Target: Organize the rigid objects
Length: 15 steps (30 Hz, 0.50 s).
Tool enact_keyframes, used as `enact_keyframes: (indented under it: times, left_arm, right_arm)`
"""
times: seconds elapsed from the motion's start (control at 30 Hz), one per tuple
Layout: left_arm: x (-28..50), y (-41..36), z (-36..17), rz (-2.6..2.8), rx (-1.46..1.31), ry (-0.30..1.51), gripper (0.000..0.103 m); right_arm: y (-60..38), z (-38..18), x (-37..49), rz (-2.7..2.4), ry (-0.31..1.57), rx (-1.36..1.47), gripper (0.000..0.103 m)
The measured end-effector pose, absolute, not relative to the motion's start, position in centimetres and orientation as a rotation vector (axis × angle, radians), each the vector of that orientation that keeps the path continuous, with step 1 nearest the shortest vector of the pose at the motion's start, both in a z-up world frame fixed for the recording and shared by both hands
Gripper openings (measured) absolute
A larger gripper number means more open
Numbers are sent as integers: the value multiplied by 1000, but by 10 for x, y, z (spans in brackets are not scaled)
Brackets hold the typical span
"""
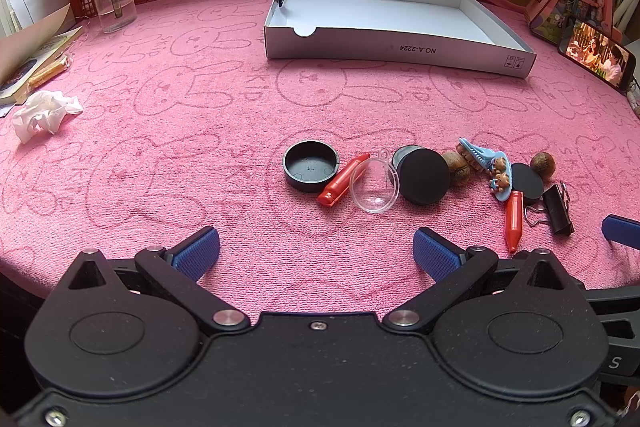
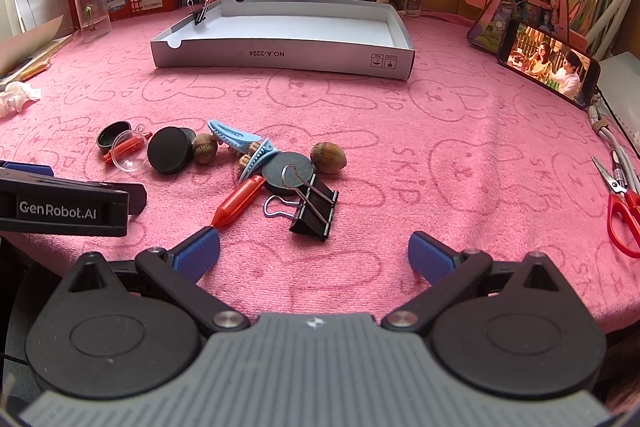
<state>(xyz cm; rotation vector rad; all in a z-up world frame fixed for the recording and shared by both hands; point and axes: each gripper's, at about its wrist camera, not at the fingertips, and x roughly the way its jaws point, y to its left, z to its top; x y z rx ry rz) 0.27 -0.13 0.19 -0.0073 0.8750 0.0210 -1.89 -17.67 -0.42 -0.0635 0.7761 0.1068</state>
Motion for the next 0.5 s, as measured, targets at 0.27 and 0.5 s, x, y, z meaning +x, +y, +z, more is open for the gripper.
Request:
enact_keyframes:
  times: [0.27, 0.5]
  left_arm:
    - [3, -1, 2, 21, -7, 875, 103]
    - [3, -1, 2, 21, -7, 874, 103]
  right_arm:
    - [-180, -7, -20, 124, 754, -67, 103]
    - [-183, -9, -24, 147, 722, -73, 103]
